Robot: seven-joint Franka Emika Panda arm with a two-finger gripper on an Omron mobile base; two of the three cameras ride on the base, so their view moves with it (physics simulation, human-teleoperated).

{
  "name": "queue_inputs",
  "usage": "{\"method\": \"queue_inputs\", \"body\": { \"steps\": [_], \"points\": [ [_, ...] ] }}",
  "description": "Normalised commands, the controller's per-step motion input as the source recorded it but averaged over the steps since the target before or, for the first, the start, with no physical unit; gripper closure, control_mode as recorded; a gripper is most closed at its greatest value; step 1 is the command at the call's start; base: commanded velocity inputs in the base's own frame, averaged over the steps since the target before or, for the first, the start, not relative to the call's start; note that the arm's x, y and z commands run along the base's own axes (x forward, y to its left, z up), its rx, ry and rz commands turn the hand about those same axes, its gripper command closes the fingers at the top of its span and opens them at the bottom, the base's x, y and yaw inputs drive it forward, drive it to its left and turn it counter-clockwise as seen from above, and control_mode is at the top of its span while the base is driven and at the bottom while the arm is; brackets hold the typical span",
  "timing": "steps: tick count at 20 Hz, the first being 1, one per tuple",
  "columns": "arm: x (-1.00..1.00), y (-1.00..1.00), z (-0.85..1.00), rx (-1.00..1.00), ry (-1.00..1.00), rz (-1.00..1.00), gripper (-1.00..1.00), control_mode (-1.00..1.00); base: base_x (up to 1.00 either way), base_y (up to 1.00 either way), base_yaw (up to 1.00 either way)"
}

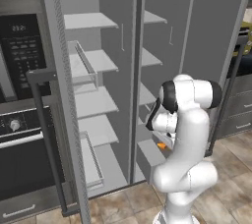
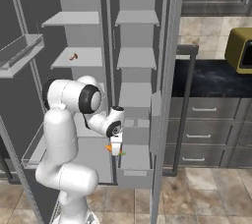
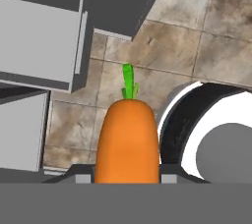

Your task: Take the carrot and mushroom from the fridge shelf and place them in the freezer drawer to begin freezing them.

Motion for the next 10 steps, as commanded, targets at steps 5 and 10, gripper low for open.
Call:
{"method": "queue_inputs", "body": {
  "steps": [5, 10],
  "points": [
    [0.37, -0.03, -0.68, 0.00, 0.05, 0.00, 1.00, -1.00, 0.00, 0.00, 0.00],
    [0.17, -0.11, -0.64, 0.00, 0.00, 0.00, 1.00, -1.00, 0.00, 0.00, 0.00]
  ]
}}
